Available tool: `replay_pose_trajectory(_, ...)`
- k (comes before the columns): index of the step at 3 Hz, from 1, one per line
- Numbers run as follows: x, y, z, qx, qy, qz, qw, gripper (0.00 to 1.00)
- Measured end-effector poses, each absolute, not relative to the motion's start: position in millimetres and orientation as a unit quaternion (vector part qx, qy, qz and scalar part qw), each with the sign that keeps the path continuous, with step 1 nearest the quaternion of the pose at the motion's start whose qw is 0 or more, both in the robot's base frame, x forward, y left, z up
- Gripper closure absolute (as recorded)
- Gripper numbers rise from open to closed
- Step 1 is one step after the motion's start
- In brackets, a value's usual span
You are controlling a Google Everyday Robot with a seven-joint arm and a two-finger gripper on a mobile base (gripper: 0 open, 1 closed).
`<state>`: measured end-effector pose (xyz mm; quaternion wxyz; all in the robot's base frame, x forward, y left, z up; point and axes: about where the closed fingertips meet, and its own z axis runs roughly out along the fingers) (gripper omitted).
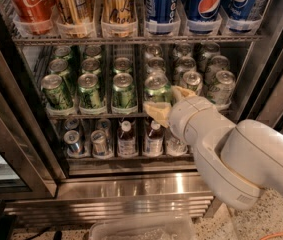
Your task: Pick green can from middle shelf of fridge
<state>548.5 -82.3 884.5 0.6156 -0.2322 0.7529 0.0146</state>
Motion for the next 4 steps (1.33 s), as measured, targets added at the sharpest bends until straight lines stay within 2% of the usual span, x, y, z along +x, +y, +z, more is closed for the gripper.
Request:
replay_pose_trajectory(1, 548, -82, 884, -0.232, 0.753, 0.015, 0.616, 1.00)
replay_pose_trajectory(2, 546, -60, 876, -0.257, 0.750, 0.034, 0.608, 1.00)
replay_pose_trajectory(4, 511, 42, 834, -0.361, 0.721, 0.137, 0.575, 1.00)
